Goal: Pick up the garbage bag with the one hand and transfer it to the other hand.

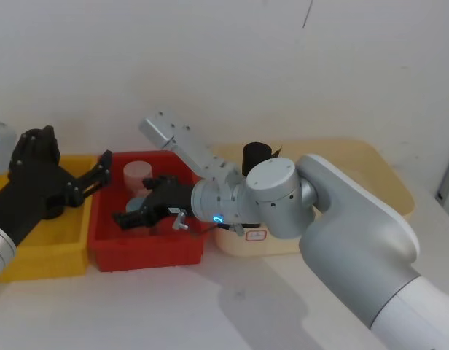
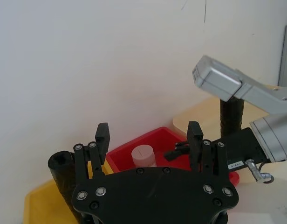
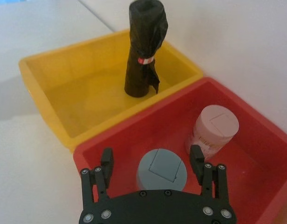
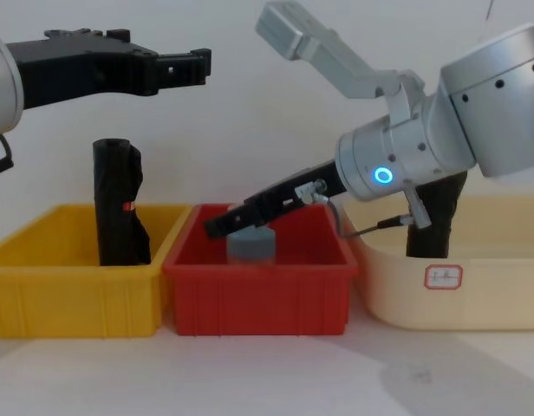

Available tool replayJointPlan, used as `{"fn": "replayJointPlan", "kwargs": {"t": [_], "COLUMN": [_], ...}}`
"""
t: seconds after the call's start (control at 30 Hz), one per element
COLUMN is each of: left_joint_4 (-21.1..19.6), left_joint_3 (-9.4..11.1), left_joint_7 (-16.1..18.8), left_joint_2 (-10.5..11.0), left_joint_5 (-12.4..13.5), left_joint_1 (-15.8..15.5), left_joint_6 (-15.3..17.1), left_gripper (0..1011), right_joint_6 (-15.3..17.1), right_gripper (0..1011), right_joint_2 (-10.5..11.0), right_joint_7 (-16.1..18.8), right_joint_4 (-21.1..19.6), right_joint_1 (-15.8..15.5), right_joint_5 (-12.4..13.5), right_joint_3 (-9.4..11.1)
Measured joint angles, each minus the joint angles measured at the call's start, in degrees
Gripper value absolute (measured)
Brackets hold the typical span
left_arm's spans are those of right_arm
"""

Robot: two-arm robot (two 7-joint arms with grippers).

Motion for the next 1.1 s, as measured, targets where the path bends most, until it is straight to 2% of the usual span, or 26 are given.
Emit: {"fn": "replayJointPlan", "kwargs": {"t": [0.53, 0.77, 0.97, 1.1], "left_joint_4": [0.0, 0.0, 0.0, 0.0], "left_joint_3": [0.0, 0.0, 0.0, 0.0], "left_joint_7": [0.0, 0.0, 0.0, 0.0], "left_joint_2": [0.0, 0.0, 0.0, 0.0], "left_joint_5": [0.0, 0.0, 0.0, 0.0], "left_joint_1": [0.0, 0.0, 0.0, 0.0], "left_joint_6": [0.0, 0.0, 0.0, 0.0], "left_gripper": [1001, 1001, 1001, 1001], "right_joint_6": [-1.4, -2.1, -2.2, -2.0], "right_gripper": [995, 863, 682, 666], "right_joint_2": [-1.1, -1.3, -1.4, -1.3], "right_joint_7": [0.0, -0.5, -1.1, -1.2], "right_joint_4": [5.2, 6.1, 6.1, 5.6], "right_joint_1": [1.1, 1.1, 0.9, 0.4], "right_joint_5": [-2.0, -2.4, -2.4, -2.4], "right_joint_3": [-0.6, -0.2, 0.4, 1.0]}}
